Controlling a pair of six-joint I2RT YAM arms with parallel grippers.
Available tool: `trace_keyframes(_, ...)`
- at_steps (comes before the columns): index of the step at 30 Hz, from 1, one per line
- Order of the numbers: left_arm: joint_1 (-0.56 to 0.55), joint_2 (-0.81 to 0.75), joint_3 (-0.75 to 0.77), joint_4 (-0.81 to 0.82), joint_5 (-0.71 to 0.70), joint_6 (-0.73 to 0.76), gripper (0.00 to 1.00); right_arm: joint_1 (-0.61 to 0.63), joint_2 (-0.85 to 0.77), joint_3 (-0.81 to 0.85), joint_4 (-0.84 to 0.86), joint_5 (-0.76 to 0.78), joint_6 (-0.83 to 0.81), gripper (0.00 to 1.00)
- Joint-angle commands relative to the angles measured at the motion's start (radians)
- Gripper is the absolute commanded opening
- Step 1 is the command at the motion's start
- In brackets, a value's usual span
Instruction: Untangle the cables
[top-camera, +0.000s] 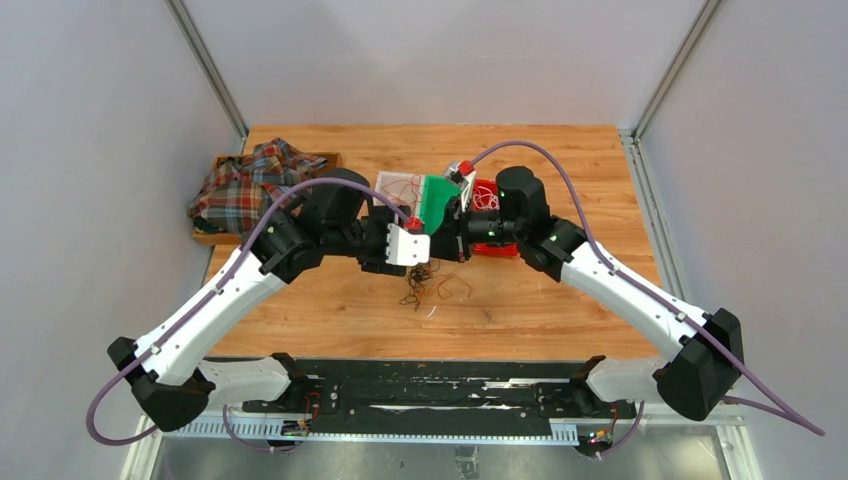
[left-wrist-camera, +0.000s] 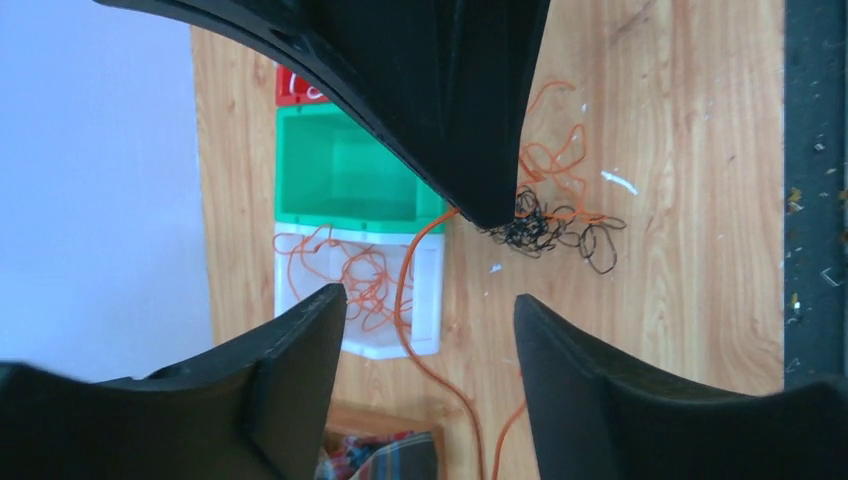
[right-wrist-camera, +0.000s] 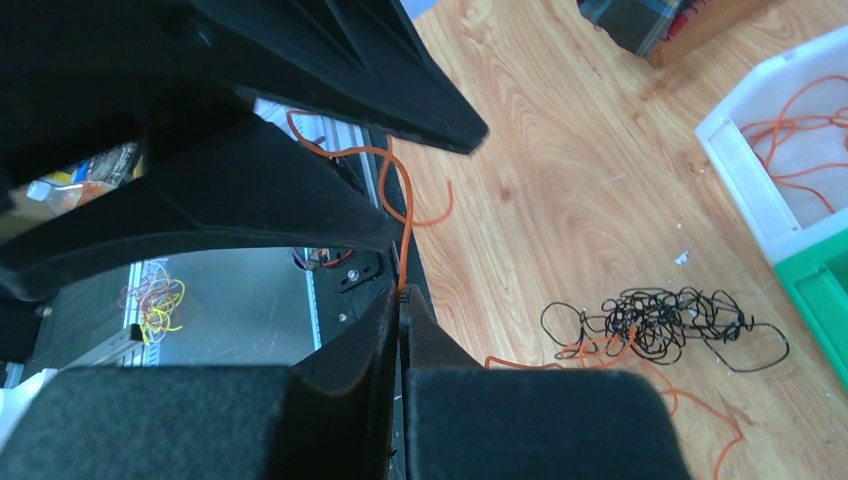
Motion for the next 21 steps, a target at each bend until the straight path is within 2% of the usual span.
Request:
trace_keyframes(1,-0.037,-0.012,-0.045,0.072,-0.104,0.115,0.62,0.013,-0.006,-0.025,0.110,-0.060,0.051,0.01)
trace_keyframes(5,-0.070,-0.006,-0.060,0.072,-0.138,0.135,0.51,0.013,0.005,-0.031,0.132,-0.065,0.067,0.01)
trace_keyframes(7,-0.086,-0.004,-0.067,0.073,-0.163,0.169,0.42,0.013,0.014,-0.034,0.148,-0.075,0.085,0.01)
trace_keyframes(9,-0.098,-0.005,-0.079,0.091,-0.199,0.194,0.30,0.013,0.019,-0.044,0.180,-0.079,0.109,0.01)
trace_keyframes(12,-0.104,-0.010,-0.091,0.164,-0.253,0.189,0.04,0.014,0.022,-0.065,0.225,-0.079,0.124,0.01)
trace_keyframes(13,-0.104,-0.012,-0.090,0.190,-0.267,0.174,0.01,0.014,0.022,-0.074,0.233,-0.078,0.127,0.02)
trace_keyframes(18,-0.104,-0.017,-0.028,0.239,-0.290,0.086,0.01,0.017,0.026,-0.133,0.297,-0.059,0.136,0.26)
trace_keyframes(21,-0.104,-0.007,0.045,0.238,-0.298,-0.001,0.00,0.023,0.032,-0.196,0.403,-0.019,0.157,0.35)
